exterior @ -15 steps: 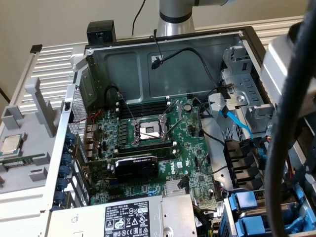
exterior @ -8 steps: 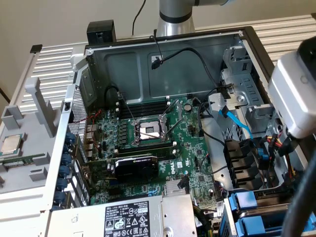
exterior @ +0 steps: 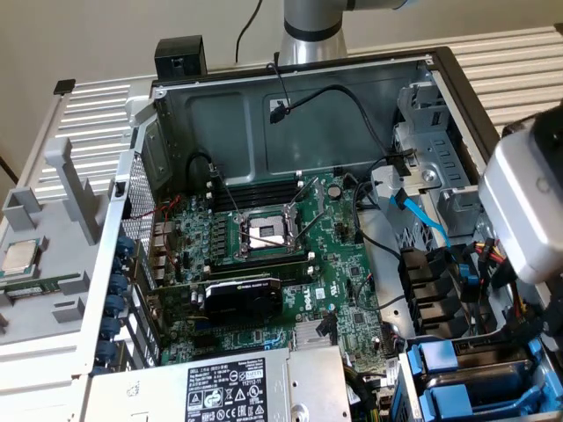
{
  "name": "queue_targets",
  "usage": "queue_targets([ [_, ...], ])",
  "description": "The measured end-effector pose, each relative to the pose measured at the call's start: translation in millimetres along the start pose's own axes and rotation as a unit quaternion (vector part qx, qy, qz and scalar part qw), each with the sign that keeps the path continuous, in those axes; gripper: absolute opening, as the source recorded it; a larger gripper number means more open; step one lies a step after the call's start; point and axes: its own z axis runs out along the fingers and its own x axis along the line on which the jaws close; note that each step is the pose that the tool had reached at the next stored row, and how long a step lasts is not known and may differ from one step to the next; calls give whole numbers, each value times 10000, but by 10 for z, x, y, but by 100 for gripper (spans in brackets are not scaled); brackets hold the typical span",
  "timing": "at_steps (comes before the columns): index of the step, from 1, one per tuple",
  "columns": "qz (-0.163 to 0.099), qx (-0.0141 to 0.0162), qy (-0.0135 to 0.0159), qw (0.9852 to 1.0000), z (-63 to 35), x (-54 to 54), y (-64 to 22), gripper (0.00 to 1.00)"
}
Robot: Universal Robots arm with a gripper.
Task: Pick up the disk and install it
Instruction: 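Insert the first disk wire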
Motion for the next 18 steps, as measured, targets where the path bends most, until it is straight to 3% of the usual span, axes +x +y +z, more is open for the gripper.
queue_targets([
  [10,-238,-34,-151,9996,115,68,17,43],
  [18,-355,-32,-302,9989,183,117,22,43],
])
